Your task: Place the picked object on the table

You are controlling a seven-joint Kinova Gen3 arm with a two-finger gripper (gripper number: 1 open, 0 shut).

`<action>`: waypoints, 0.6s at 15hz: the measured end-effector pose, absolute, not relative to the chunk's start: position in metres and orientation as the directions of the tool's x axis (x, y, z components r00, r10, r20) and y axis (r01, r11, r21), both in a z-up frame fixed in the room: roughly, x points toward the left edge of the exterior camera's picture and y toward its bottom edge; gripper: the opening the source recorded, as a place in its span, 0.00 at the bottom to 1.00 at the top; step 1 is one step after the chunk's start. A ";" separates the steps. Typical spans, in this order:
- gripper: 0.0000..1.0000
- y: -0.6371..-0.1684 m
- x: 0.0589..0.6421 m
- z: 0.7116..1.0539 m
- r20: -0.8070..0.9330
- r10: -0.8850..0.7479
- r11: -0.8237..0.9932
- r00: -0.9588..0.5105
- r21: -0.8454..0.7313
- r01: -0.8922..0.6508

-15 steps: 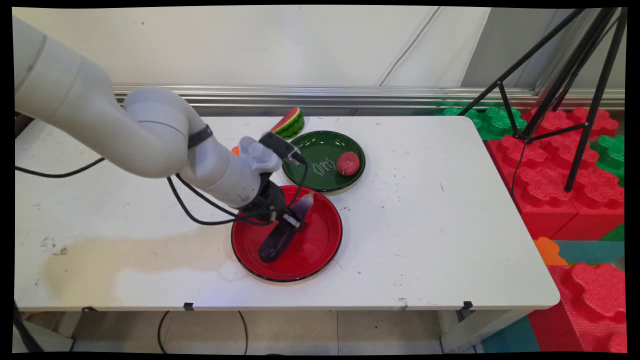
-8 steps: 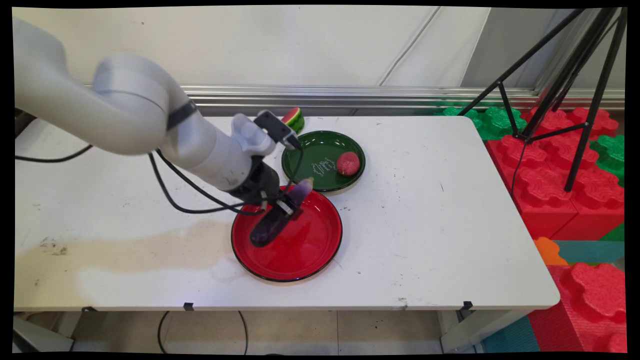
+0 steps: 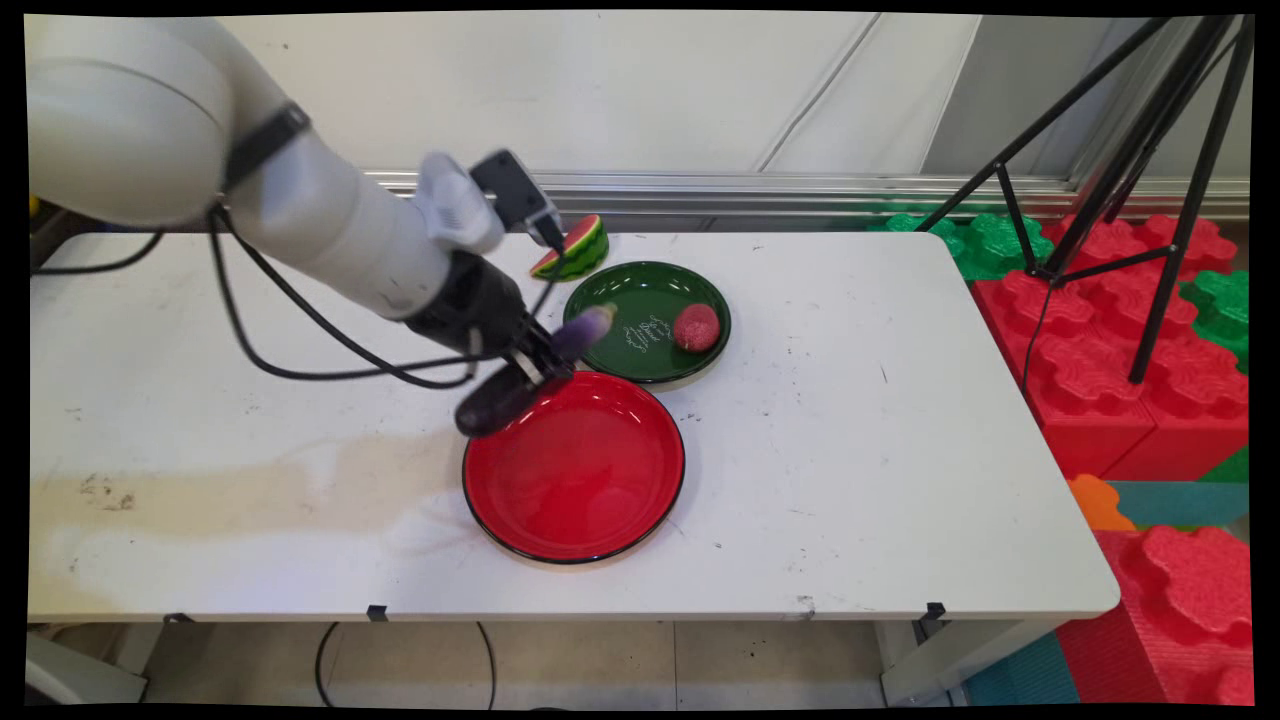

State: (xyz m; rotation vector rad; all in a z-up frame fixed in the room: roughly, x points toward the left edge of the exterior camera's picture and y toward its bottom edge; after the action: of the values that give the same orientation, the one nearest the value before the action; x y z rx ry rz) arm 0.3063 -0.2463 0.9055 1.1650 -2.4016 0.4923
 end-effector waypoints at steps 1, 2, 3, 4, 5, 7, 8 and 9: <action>0.00 -0.245 0.312 0.913 0.514 -0.631 0.601 -0.581 -0.149 -0.785; 0.00 -0.243 0.318 0.920 0.511 -0.612 0.616 -0.603 -0.170 -0.769; 0.00 -0.242 0.324 0.925 0.506 -0.598 0.627 -0.622 -0.188 -0.756; 0.00 -0.241 0.328 0.928 0.502 -0.588 0.635 -0.634 -0.199 -0.746; 0.00 -0.240 0.335 0.932 0.493 -0.575 0.646 -0.653 -0.216 -0.732; 0.00 -0.240 0.351 0.939 0.468 -0.549 0.669 -0.693 -0.253 -0.700; 0.00 -0.240 0.358 0.940 0.455 -0.540 0.676 -0.708 -0.267 -0.687; 0.00 -0.242 0.366 0.941 0.441 -0.528 0.686 -0.726 -0.282 -0.671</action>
State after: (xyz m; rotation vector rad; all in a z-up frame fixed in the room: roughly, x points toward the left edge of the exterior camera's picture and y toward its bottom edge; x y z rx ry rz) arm 0.3665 -0.2416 0.9409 0.9455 -2.5742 0.6169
